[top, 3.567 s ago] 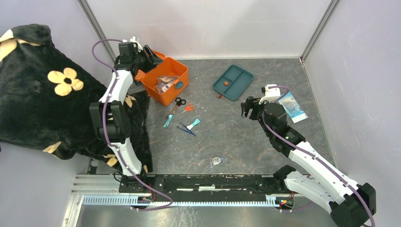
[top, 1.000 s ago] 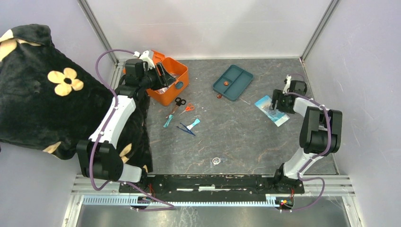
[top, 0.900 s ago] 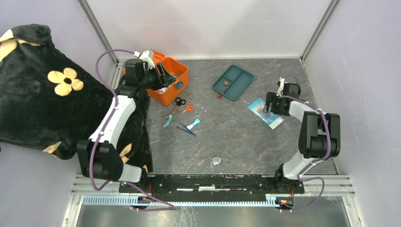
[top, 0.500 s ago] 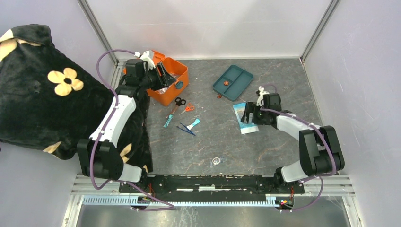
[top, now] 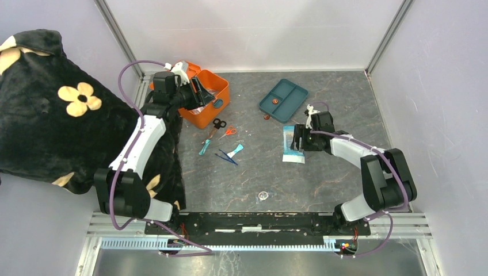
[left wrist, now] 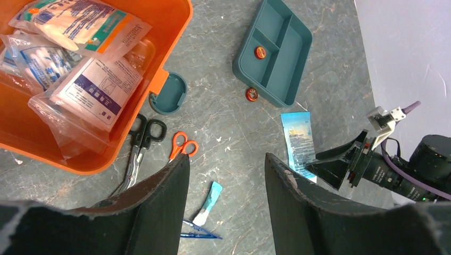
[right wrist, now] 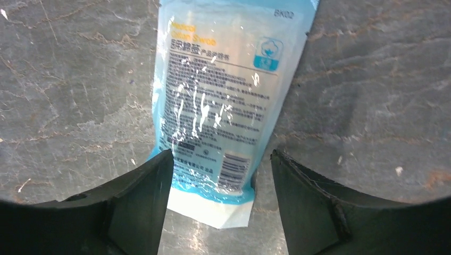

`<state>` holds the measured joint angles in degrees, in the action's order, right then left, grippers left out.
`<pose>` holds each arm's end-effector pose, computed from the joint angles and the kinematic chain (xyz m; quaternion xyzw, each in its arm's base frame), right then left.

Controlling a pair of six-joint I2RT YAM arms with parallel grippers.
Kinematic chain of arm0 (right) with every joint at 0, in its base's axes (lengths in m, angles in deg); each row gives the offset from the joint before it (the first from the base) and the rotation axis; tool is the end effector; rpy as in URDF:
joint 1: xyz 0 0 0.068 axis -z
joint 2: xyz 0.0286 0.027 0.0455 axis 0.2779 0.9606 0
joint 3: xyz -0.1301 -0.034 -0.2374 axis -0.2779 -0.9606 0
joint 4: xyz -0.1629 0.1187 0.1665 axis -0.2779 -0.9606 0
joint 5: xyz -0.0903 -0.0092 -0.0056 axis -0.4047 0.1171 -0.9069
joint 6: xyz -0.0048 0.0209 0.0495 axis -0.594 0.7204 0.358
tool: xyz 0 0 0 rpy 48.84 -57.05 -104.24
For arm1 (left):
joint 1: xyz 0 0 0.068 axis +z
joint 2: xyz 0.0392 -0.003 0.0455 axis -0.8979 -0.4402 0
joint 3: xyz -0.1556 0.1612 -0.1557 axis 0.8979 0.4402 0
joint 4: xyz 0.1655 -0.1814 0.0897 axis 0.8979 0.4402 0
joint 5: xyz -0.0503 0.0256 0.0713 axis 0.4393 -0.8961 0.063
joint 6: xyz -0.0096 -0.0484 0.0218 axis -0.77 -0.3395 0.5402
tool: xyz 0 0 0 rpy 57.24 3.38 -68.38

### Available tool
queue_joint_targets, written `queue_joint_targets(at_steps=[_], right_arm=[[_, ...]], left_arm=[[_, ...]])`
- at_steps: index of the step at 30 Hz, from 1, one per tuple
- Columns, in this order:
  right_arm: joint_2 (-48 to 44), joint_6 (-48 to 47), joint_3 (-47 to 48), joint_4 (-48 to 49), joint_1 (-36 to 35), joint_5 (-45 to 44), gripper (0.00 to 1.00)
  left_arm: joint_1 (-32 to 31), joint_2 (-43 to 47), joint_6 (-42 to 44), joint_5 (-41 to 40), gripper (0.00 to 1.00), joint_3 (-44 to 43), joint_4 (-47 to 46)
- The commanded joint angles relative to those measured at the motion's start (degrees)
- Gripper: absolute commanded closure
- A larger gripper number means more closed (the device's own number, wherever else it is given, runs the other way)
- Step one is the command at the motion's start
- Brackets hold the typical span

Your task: Organize the medicine kit

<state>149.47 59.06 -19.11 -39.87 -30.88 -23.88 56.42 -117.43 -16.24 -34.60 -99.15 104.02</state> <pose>0.2723 0.0766 0.1633 0.0159 0.9471 0.1545 0.2807 0.3212 -0.0559 0.3344 -0.0264 0.8490 -0.3001 0.4341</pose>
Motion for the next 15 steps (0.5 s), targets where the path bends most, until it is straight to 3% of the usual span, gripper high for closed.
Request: queue_joint_targets(at_steps=[1, 7, 10, 15], right_arm=[[2.82, -0.92, 3.49, 1.83, 0.04, 2.68, 0.29], [4.29, -1.04, 2.83, 1.84, 0.04, 1.17, 0.45], [4.37, -0.99, 2.44, 2.04, 0.01, 0.70, 0.63], [2.31, 0.03, 1.22, 4.05, -0.28, 3.35, 0.79]], left_arm=[[0.35, -0.30, 1.78, 0.89, 0.40, -0.40, -1.21], [0.30, -0.53, 1.58, 1.05, 0.40, -0.40, -1.26], [0.35, -0.45, 1.62, 1.10, 0.40, -0.40, -1.30], [0.35, -0.45, 1.09, 3.47, 0.40, -0.20, -2.64]])
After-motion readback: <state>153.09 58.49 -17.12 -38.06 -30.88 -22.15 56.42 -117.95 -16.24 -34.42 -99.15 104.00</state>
